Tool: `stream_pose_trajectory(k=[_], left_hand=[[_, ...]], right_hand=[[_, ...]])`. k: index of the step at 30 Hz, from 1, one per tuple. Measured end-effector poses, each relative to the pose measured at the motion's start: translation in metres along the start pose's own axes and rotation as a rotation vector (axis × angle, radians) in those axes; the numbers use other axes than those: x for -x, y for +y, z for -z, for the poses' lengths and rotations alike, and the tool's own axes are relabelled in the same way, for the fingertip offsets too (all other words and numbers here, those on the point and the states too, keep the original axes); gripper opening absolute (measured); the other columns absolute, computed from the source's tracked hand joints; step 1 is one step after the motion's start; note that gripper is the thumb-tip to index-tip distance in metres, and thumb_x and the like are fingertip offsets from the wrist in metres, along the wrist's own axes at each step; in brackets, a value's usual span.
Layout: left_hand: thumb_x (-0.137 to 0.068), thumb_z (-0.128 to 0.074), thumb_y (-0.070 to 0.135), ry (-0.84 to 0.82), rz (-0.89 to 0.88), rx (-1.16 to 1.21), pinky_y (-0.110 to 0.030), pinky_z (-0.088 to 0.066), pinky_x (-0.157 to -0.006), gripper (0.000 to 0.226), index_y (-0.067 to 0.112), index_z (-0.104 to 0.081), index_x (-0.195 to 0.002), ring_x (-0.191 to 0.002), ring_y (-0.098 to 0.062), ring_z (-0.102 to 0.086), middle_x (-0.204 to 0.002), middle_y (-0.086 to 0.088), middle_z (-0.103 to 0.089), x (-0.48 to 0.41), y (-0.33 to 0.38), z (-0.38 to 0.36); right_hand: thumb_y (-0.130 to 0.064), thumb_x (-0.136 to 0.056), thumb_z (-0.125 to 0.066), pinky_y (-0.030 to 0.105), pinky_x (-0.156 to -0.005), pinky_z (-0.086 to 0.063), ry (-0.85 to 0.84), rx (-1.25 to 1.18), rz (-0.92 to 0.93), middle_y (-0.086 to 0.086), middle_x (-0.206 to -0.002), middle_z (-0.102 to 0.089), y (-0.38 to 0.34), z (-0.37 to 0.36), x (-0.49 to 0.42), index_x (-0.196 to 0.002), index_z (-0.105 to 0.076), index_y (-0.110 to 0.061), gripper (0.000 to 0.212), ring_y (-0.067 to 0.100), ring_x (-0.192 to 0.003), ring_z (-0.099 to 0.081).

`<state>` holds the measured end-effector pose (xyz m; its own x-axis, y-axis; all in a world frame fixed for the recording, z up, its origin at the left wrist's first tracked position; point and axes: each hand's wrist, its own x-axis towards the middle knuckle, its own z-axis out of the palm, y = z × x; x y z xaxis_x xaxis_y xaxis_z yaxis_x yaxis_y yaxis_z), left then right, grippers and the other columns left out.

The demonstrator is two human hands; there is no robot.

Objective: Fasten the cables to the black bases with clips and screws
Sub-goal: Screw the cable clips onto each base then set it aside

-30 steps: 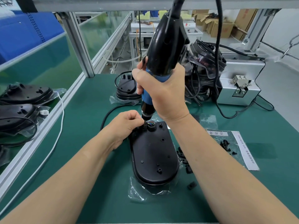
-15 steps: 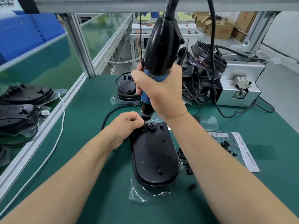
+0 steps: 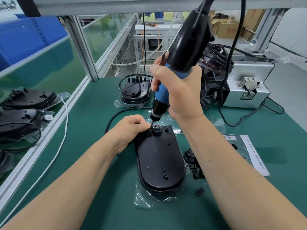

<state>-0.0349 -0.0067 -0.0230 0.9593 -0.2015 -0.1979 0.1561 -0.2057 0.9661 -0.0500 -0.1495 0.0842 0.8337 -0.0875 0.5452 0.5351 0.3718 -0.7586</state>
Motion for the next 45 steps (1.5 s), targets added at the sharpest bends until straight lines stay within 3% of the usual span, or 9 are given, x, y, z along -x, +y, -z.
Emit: stream_pose_trajectory(k=[2,7,14,23,28,33,38,41,45], left_hand=[[-0.087,-0.062,-0.001,-0.002,0.001,0.006,-0.032,-0.034,-0.069,0.031,0.015,-0.049,-0.064,-0.065,-0.016,-0.047,-0.069,-0.009,-0.049,-0.001,0.001,0.0],[-0.087,-0.06,-0.003,-0.011,0.015,0.009,-0.036,-0.03,-0.077,0.032,0.016,-0.049,-0.063,-0.078,-0.024,-0.039,-0.076,-0.011,-0.048,0.001,0.0,0.002],[-0.088,-0.061,-0.001,-0.005,-0.016,-0.011,-0.027,-0.033,-0.064,0.034,0.015,-0.046,-0.062,-0.061,-0.013,-0.044,-0.067,-0.007,-0.046,0.001,0.0,0.0],[-0.089,-0.065,0.009,0.001,-0.03,-0.049,-0.035,-0.027,-0.076,0.023,0.009,-0.051,-0.071,-0.078,-0.024,-0.035,-0.079,-0.013,-0.045,0.003,0.001,0.001],[-0.092,-0.064,0.024,0.063,-0.184,-0.43,-0.028,-0.036,-0.065,0.024,0.006,-0.057,-0.078,-0.065,-0.014,-0.043,-0.071,-0.001,-0.053,0.006,0.003,0.002],[-0.095,-0.056,0.023,0.029,-0.349,-0.778,-0.031,-0.04,-0.067,0.015,0.016,-0.053,-0.083,-0.067,-0.013,-0.045,-0.069,0.007,-0.053,0.009,0.019,0.005],[-0.095,-0.059,0.032,-0.131,-0.187,-0.514,-0.032,-0.046,-0.08,0.017,0.015,-0.061,-0.097,-0.077,-0.012,-0.054,-0.088,-0.004,-0.063,0.009,0.028,0.016],[-0.081,-0.077,0.021,-0.179,-0.179,-0.483,-0.02,-0.046,-0.071,0.017,0.012,-0.067,-0.091,-0.073,-0.009,-0.055,-0.081,-0.002,-0.063,0.011,0.026,0.016],[-0.08,-0.078,0.009,-0.185,-0.178,-0.464,-0.016,-0.043,-0.064,0.013,0.01,-0.064,-0.08,-0.066,-0.008,-0.05,-0.073,-0.001,-0.059,0.009,0.028,0.011]], right_hand=[[0.007,-0.077,-0.062,0.029,-0.05,-0.042,-0.009,-0.015,0.006,0.001,-0.058,-0.053,0.0,-0.003,0.0,-0.072,-0.057,-0.005,0.013,0.022,-0.046,-0.046],[0.005,-0.075,-0.062,0.032,-0.051,-0.041,-0.023,0.052,-0.019,0.008,-0.056,-0.05,0.005,-0.009,0.001,-0.07,-0.057,-0.002,0.01,0.023,-0.045,-0.047],[0.006,-0.075,-0.062,0.035,-0.051,-0.041,-0.048,0.085,-0.007,0.003,-0.054,-0.053,0.006,-0.008,0.0,-0.069,-0.057,-0.004,0.012,0.023,-0.044,-0.048],[0.006,-0.075,-0.062,0.034,-0.052,-0.042,-0.037,0.083,-0.031,0.01,-0.057,-0.052,0.009,-0.006,0.0,-0.073,-0.057,-0.002,0.009,0.024,-0.046,-0.048],[0.007,-0.078,-0.064,0.027,-0.05,-0.044,-0.008,0.057,0.005,0.003,-0.06,-0.056,-0.005,0.006,-0.01,-0.072,-0.059,-0.005,0.014,0.019,-0.047,-0.05],[0.002,-0.075,-0.065,0.024,-0.047,-0.04,0.248,0.051,-0.041,0.004,-0.053,-0.05,-0.013,0.03,-0.02,-0.066,-0.053,-0.007,0.018,0.021,-0.042,-0.045],[-0.002,-0.071,-0.064,0.028,-0.048,-0.04,0.333,0.062,-0.064,0.009,-0.055,-0.046,-0.009,0.043,-0.013,-0.07,-0.05,-0.003,0.015,0.022,-0.044,-0.043],[-0.002,-0.071,-0.065,0.029,-0.048,-0.039,0.356,0.049,-0.064,0.006,-0.052,-0.047,-0.008,0.046,-0.012,-0.07,-0.05,-0.005,0.015,0.022,-0.043,-0.043],[-0.001,-0.072,-0.064,0.029,-0.049,-0.039,0.344,0.04,-0.042,0.005,-0.05,-0.047,-0.011,0.047,-0.013,-0.068,-0.05,-0.006,0.016,0.022,-0.042,-0.042]])
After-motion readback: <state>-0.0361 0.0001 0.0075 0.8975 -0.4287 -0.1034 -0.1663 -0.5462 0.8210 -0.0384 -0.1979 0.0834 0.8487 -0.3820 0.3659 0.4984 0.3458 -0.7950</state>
